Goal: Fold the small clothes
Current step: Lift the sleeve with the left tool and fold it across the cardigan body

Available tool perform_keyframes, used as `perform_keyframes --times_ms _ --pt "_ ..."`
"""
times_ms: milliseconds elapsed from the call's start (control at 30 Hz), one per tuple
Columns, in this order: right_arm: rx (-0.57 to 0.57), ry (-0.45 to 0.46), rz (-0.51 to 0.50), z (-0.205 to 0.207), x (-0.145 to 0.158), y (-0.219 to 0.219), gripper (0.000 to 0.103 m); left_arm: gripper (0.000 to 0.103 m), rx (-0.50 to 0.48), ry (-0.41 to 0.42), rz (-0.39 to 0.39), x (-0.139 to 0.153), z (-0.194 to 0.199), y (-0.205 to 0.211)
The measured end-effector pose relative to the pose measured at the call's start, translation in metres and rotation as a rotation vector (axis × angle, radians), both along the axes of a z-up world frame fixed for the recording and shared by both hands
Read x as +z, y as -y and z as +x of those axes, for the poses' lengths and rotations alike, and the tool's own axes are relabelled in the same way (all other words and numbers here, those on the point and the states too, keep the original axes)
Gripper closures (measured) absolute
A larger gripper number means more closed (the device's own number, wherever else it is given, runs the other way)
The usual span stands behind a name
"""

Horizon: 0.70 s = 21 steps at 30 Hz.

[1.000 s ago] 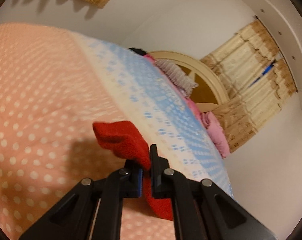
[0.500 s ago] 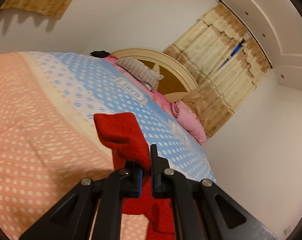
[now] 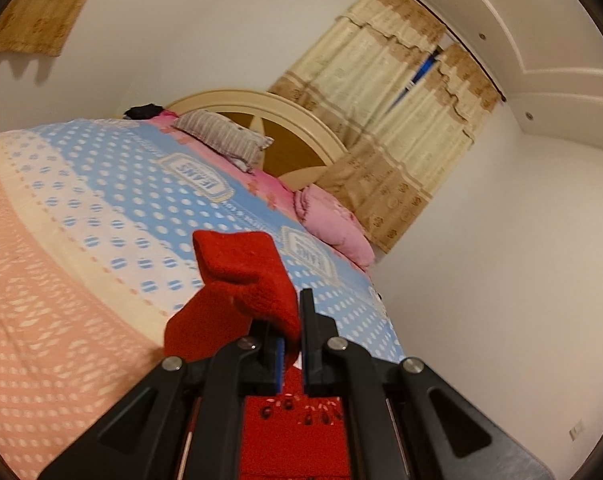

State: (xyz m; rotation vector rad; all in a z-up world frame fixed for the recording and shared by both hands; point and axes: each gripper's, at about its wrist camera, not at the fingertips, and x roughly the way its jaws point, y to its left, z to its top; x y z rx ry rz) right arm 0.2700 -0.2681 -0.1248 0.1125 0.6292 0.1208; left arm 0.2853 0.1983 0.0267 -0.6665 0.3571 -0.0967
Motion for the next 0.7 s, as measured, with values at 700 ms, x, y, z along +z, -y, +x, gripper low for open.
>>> perform_keyframes --times_ms 700 --pt "-0.089 -0.016 0.155 -0.008 -0.025 0.043 0.02 0.099 -0.209 -0.07 0.107 -0.036 0.061 0.175"
